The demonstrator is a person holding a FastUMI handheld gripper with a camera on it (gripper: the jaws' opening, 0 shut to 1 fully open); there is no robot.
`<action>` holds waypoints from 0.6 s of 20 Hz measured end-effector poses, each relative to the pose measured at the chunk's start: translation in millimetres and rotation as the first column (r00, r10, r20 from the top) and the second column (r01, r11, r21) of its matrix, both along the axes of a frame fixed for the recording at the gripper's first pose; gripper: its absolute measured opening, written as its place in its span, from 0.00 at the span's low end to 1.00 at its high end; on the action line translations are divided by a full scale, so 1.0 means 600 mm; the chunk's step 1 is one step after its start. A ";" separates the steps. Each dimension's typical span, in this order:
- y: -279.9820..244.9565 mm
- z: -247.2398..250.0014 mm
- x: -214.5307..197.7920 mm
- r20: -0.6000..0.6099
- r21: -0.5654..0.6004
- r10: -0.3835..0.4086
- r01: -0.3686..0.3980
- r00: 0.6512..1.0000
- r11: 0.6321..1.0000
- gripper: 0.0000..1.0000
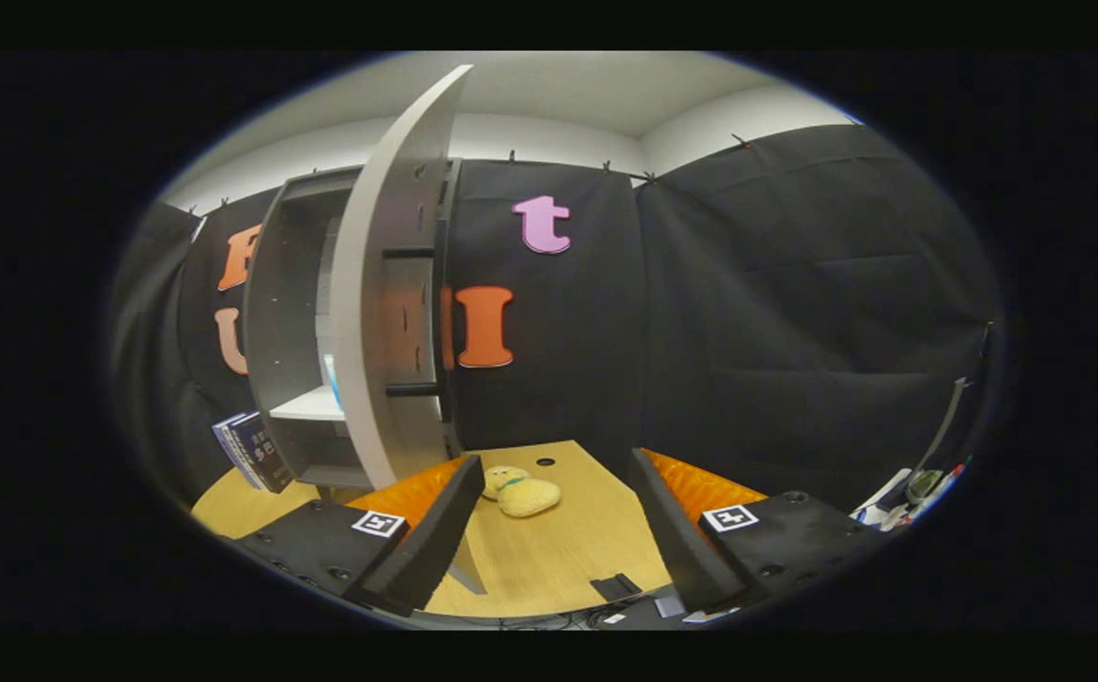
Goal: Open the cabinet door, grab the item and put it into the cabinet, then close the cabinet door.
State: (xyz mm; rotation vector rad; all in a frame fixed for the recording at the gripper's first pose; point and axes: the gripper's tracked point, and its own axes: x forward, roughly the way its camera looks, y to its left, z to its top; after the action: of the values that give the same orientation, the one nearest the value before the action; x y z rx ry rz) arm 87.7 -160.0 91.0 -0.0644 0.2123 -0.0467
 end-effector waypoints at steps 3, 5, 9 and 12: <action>0.006 -0.020 0.022 -0.007 0.004 0.007 -0.007 1.000 1.000 0.99; 0.013 -0.027 0.027 -0.011 0.012 0.018 -0.018 1.000 1.000 0.99; 0.019 -0.036 0.029 -0.024 0.026 0.028 -0.028 0.999 0.999 0.95; 0.032 -0.041 0.032 -0.023 0.059 0.037 -0.036 0.999 0.998 0.94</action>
State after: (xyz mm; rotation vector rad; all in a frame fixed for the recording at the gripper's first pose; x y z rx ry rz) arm 107.1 -140.9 66.2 -0.0105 0.2367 -0.0032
